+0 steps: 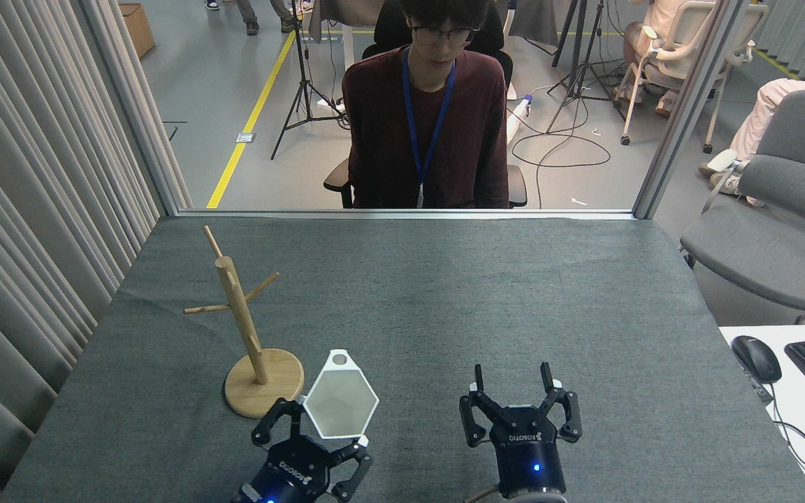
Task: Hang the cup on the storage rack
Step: 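Carry the cup with the left gripper toward the wooden stand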
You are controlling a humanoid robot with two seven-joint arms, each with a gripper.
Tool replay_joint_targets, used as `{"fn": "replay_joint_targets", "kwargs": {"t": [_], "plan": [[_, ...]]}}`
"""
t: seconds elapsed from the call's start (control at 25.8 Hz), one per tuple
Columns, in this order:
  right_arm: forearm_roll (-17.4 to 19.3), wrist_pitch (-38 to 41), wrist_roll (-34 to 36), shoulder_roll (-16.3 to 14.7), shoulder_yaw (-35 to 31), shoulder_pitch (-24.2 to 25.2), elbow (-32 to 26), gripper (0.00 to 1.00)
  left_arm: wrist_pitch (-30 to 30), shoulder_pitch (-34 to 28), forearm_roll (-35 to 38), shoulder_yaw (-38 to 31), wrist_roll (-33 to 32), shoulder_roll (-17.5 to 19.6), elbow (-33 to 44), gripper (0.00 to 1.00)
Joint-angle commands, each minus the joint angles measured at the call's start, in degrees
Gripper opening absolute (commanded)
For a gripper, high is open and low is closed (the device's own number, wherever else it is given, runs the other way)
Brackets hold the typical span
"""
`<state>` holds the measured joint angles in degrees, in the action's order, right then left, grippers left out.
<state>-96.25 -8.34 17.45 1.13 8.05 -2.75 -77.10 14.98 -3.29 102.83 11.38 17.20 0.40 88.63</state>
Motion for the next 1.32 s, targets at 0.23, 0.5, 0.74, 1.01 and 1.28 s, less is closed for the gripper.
{"fn": "replay_joint_targets", "kwargs": {"t": [0.23, 0.5, 0.74, 1.01, 1.28], "plan": [[-2.2, 2.3, -0.1, -0.6, -0.1, 1.3, 1.2, 0.98, -5.0, -4.5, 4.3, -20.0, 0.6, 3.0, 10.3, 0.54], [-2.2, 2.4, -0.1, -0.6, -0.1, 0.7, 1.9, 0.98, -6.0, 1.9, 18.9, -26.9, -0.1, 4.2, 7.2, 0.54], [-2.0, 2.4, -0.1, -0.8, -0.1, 1.1, 2.0, 0.98, -6.0, 3.5, 24.1, -26.9, 0.0, 5.0, 3.5, 0.54], [-1.6, 2.4, -0.1, -1.0, -0.1, 1.5, 2.0, 0.98, -5.9, 6.7, 25.0, -26.3, 0.5, 5.2, -1.2, 0.54], [-1.6, 2.4, -0.1, -1.0, -0.2, 1.3, 2.3, 0.98, -6.1, 8.6, 27.3, -23.1, 0.6, 5.1, -4.4, 0.54]]}}
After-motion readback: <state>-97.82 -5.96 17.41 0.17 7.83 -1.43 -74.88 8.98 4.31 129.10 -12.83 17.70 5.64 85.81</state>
